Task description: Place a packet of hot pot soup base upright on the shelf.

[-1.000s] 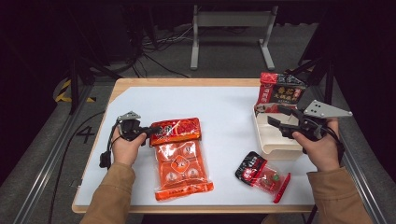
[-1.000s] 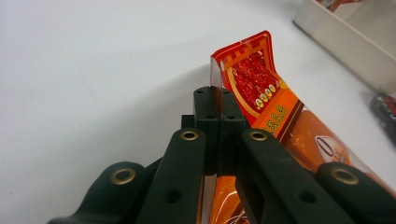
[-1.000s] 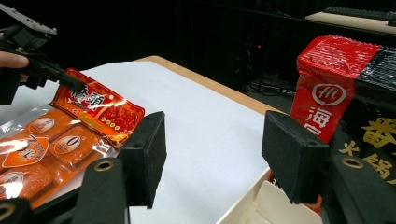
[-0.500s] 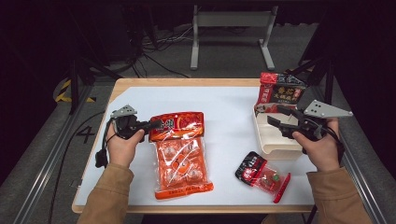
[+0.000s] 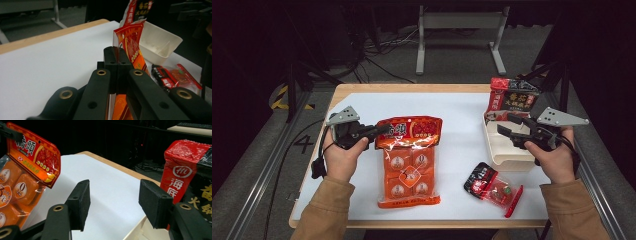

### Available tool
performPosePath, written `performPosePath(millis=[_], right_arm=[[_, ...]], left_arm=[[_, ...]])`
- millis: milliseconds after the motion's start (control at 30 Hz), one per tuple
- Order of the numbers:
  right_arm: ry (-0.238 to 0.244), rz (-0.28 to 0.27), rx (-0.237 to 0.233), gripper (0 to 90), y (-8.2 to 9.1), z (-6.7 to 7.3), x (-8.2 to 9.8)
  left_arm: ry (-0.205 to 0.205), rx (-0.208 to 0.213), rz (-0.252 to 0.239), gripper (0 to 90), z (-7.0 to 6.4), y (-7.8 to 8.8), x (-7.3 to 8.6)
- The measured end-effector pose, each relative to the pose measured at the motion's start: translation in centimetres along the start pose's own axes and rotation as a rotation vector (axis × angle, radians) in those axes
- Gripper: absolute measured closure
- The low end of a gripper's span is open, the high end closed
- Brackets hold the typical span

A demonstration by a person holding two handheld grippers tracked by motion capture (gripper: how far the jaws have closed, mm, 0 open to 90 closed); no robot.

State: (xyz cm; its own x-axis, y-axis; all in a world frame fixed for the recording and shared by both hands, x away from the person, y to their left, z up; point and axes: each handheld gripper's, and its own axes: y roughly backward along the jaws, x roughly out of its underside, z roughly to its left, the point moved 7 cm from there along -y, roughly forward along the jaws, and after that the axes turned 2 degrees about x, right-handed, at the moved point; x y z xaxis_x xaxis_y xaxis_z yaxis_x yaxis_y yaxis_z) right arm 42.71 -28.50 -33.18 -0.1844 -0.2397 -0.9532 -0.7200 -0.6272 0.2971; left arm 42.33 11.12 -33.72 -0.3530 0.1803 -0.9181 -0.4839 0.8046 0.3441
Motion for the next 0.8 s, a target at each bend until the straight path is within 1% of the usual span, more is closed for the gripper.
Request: performPosePath(millis=[67, 100, 200, 267, 300, 333, 367, 467, 500, 533, 567, 633, 700, 733, 767, 800], right_arm=[[-0.001, -0.001, -0.005, 43.3, 0.0, 0.2, 0.0], [0.001, 0.001, -0.006, 43.3, 0.0, 0.2, -0.1], [0.002, 0.0, -0.015, 43.3, -0.1, 0.4, -0.1], [0.002, 0.002, -0.02, 43.3, -0.2, 0.6, 0.0], [0.002, 0.003, -0.022, 43.3, -0.2, 0.6, 0.0], [0.002, 0.004, -0.027, 43.1, -0.3, 0.7, 0.0], [0.004, 0.004, -0.034, 43.0, -0.3, 0.8, 0.0], [0.009, 0.004, -0.047, 42.8, -0.5, 1.2, -0.1], [0.009, 0.004, -0.047, 42.8, -0.5, 1.2, -0.1], [0.009, 0.007, -0.052, 42.8, -0.7, 1.3, 0.0], [0.01, 0.008, -0.054, 42.7, -0.7, 1.4, 0.0], [0.011, 0.008, -0.056, 42.6, -0.8, 1.4, 0.0], [0.015, 0.005, -0.069, 42.3, -1.0, 1.9, -0.1], [0.015, 0.005, -0.069, 42.3, -1.0, 1.9, -0.1], [0.023, 0.005, -0.08, 42.1, -1.2, 2.2, -0.2], [0.023, 0.005, -0.08, 42.1, -1.2, 2.2, -0.2]], left_arm=[[-0.027, 0.017, -0.019, 90.0, -0.7, 0.2, -0.7], [-0.039, 0.018, -0.022, 90.0, -0.9, 0.3, -0.9], [-0.085, 0.03, -0.036, 89.9, -1.8, 0.4, -1.7], [-0.124, 0.04, -0.048, 90.0, -2.6, 0.5, -2.2], [-0.124, 0.04, -0.048, 90.0, -2.6, 0.5, -2.2], [-0.146, 0.06, -0.062, 89.9, -3.5, 0.7, -2.8], [-0.153, 0.075, -0.066, 89.9, -3.8, 0.7, -3.0], [-0.17, 0.091, -0.078, 89.9, -4.3, 0.8, -3.5], [-0.17, 0.091, -0.078, 89.9, -4.3, 0.8, -3.5], [-0.184, 0.095, -0.089, 90.0, -4.7, 0.9, -3.7], [-0.184, 0.095, -0.089, 90.0, -4.7, 0.9, -3.7], [-0.199, 0.1, -0.1, 90.0, -5.1, 1.1, -4.0], [-0.219, 0.109, -0.106, 90.0, -5.7, 1.1, -4.3], [-0.219, 0.109, -0.106, 90.0, -5.7, 1.1, -4.3], [-0.229, 0.112, -0.11, 90.0, -6.1, 1.1, -4.6], [-0.229, 0.112, -0.11, 90.0, -6.1, 1.1, -4.6]])
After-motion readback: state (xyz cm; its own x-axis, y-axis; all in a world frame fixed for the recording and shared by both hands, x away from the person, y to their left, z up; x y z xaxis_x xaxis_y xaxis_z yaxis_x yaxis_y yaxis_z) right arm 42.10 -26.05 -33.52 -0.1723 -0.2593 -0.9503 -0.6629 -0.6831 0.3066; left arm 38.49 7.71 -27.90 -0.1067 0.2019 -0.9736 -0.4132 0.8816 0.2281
